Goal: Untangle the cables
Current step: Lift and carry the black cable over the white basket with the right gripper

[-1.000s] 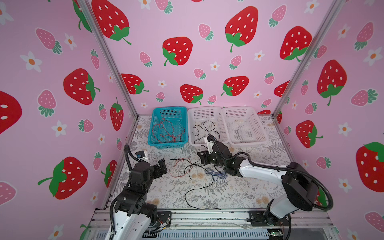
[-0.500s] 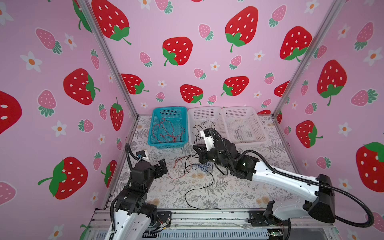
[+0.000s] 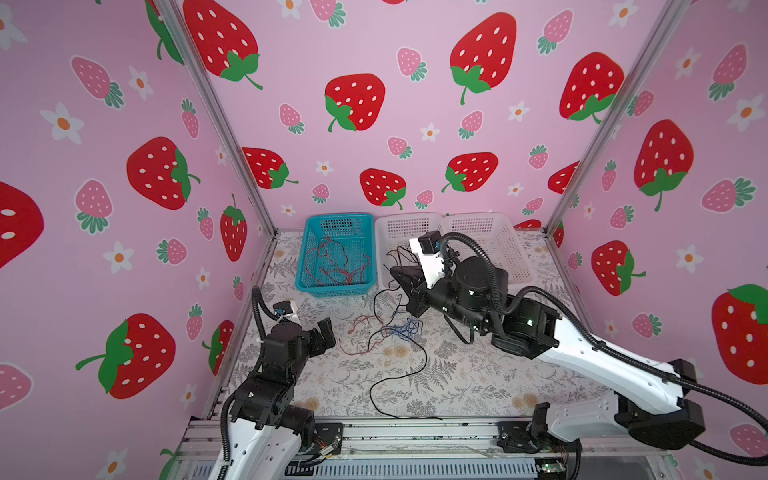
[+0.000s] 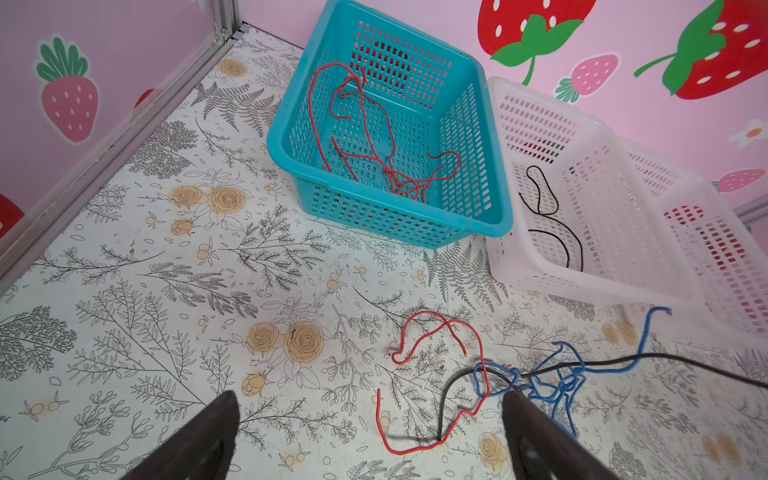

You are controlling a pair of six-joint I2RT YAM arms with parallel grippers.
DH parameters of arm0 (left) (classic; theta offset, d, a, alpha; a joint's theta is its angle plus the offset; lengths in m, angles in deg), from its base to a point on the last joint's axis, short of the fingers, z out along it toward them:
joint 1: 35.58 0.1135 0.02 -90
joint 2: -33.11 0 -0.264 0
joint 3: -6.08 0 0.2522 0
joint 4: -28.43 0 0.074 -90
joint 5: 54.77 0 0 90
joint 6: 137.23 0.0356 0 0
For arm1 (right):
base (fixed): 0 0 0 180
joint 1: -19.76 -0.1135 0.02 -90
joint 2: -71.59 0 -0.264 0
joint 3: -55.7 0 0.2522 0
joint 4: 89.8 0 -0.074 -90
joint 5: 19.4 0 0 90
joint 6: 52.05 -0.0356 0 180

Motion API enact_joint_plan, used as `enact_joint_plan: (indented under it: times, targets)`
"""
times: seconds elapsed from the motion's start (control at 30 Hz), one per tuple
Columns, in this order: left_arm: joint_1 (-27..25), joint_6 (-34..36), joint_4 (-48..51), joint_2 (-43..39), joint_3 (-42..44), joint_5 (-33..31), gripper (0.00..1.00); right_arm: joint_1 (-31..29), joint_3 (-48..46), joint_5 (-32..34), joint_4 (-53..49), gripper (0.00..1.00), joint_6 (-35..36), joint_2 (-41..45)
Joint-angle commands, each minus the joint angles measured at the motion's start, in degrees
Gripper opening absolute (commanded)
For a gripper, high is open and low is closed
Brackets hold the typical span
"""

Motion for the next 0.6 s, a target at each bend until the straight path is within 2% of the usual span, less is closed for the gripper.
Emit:
enact_joint_plan:
  times: [0.0,0.23,0.33,0.57]
  targets:
    - [-0.4,0.1,0.1,0.0,-0.9,0.1,1.00,-1.0,5.9,2.0,-4.9,0.00,4.3,-0.1]
    - [-0.8,0.1,0.2,0.2,-0.9,0.0,1.00,-1.0,16.6,3.1,-10.5,0.00,9.4,-2.6]
    - [-1.1,0.0,0.3,0.1,-1.0,-0.3,1.00,-1.0,20.9,7.5,-11.8,0.00,10.9,-4.4]
    - [-1.4,0.0,0.4,-0.1,-1.0,-0.8,1.00,1.1,29.9,8.6,-13.3,0.00,17.2,-10.0]
